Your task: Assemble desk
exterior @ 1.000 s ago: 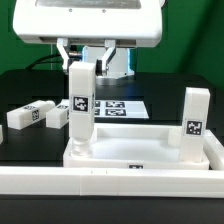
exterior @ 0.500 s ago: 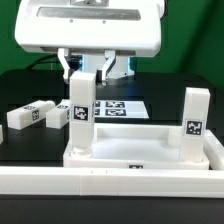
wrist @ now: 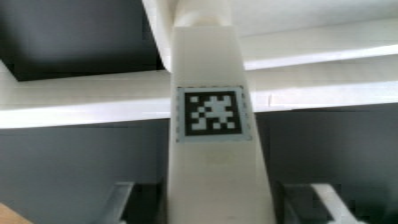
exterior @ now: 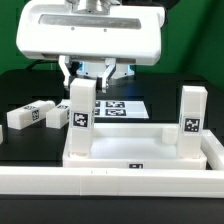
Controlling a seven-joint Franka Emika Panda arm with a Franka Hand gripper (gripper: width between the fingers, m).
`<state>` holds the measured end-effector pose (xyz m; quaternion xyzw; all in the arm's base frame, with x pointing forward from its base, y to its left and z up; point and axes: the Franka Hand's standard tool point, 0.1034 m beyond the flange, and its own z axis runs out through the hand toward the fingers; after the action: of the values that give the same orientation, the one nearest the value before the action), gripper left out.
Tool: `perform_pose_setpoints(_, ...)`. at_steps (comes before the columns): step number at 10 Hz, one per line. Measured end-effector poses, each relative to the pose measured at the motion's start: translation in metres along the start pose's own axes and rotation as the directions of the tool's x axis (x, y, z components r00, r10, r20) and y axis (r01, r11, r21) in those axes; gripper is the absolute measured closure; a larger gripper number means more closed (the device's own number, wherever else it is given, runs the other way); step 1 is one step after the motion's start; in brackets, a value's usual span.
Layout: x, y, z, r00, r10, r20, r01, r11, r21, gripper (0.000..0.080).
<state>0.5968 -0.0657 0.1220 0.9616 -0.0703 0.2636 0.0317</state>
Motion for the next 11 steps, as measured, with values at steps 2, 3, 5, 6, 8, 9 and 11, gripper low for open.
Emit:
perform_pose_setpoints(2,0.001,0.0,0.001,1.0,-0.002,-0.015,0.001,1.0,-0.005,0.0512)
perform_pose_setpoints(3,0.0,0.001,0.001,1.0,-0.002,-0.014,0.001,1.0,-0.005,0.0512)
perform_pose_setpoints(5,0.0,0.001,0.001,1.0,-0.002,-0.013,0.002,1.0,-0.005,0.0222)
perform_pose_setpoints(6,-0.001,0.001,0.002,1.0,-0.002,-0.012,0.002,1.0,-0.005,0.0222)
perform_pose_setpoints(8,0.0,0.001,0.002,1.0,-0.001,-0.013,0.001,1.0,-0.006,0.0152)
perform_pose_setpoints(9,0.001,0.003,0.0,1.0,-0.002,-0.003,0.002,1.0,-0.004,0.0152)
perform_pose_setpoints(11,0.009,0.007,-0.008,1.0,0.008,0.009,-0.008,1.0,0.004,0.015)
